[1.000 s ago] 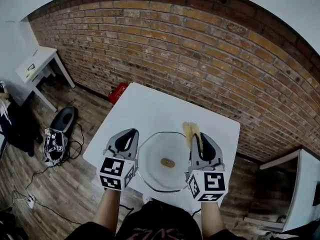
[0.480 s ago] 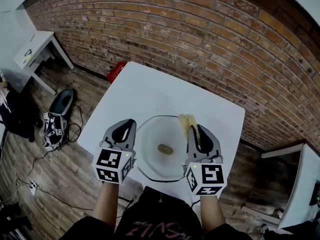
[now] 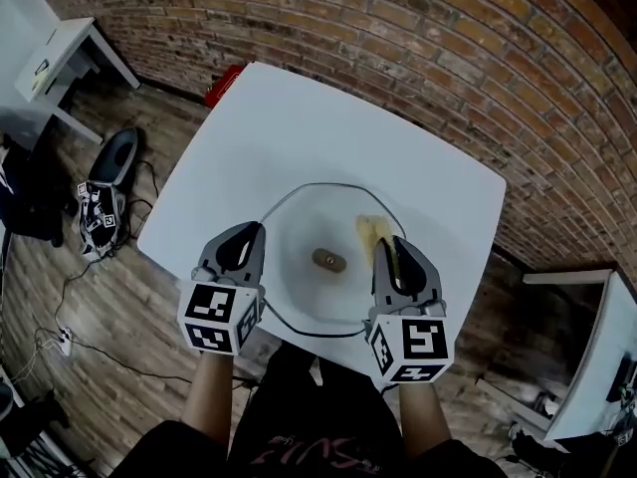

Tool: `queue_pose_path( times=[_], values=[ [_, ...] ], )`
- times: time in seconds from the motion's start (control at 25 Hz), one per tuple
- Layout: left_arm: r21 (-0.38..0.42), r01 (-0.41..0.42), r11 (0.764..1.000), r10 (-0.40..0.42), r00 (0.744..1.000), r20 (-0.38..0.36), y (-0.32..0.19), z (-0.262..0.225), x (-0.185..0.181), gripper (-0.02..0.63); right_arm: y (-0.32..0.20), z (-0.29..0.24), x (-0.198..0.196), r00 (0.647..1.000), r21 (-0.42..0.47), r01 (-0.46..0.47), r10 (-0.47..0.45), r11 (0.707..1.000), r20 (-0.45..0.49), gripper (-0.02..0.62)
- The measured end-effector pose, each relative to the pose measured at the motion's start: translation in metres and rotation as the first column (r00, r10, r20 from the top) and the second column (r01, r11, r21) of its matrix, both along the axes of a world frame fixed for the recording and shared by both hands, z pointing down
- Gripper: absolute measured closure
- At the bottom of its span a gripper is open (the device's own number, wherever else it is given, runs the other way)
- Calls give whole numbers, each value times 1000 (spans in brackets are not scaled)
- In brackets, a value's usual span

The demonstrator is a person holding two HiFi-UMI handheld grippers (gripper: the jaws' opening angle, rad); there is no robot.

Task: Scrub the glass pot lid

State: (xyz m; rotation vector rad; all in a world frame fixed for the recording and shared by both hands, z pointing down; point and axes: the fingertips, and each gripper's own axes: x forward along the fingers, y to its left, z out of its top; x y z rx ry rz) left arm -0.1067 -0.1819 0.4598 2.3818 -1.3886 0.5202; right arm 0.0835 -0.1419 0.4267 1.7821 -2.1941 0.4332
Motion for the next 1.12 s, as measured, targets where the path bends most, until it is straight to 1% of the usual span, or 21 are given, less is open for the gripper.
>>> queue_pose_path(
  times=[0.2,0.36,0.68,0.84,0.88,0.92,0.96,1.12],
  values=[
    [-49,15,999,-15,1000,6,6,25,-4,591,3,21,-2,1000,-47,4,-4,999,7,540],
    [-60,24,998,-24,1000,16,6,31,-7,591,2,24,-4,1000,-52,10,-9,999,10,540],
    [-108,41,993,-38,999,29,10,46,-18,589,5,30,-11,1000,-68,20,-19,997,7,540],
    [-131,49,990,-47,999,19,13,53,-20,588,8,34,-14,1000,-78,26,-25,997,5,540],
    [-136,47,990,-46,999,10,14,54,-19,571,9,34,-15,1000,-80,27,-27,996,3,540],
    [-145,42,989,-42,999,1,14,57,-18,517,8,35,-15,1000,-81,29,-29,996,2,540],
    [-155,39,987,-40,999,-4,14,59,-17,485,8,36,-16,1000,-83,31,-31,996,1,540],
    [-184,44,982,-47,999,-13,16,69,-18,485,7,39,-21,999,-91,43,-43,995,-3,540]
  ],
)
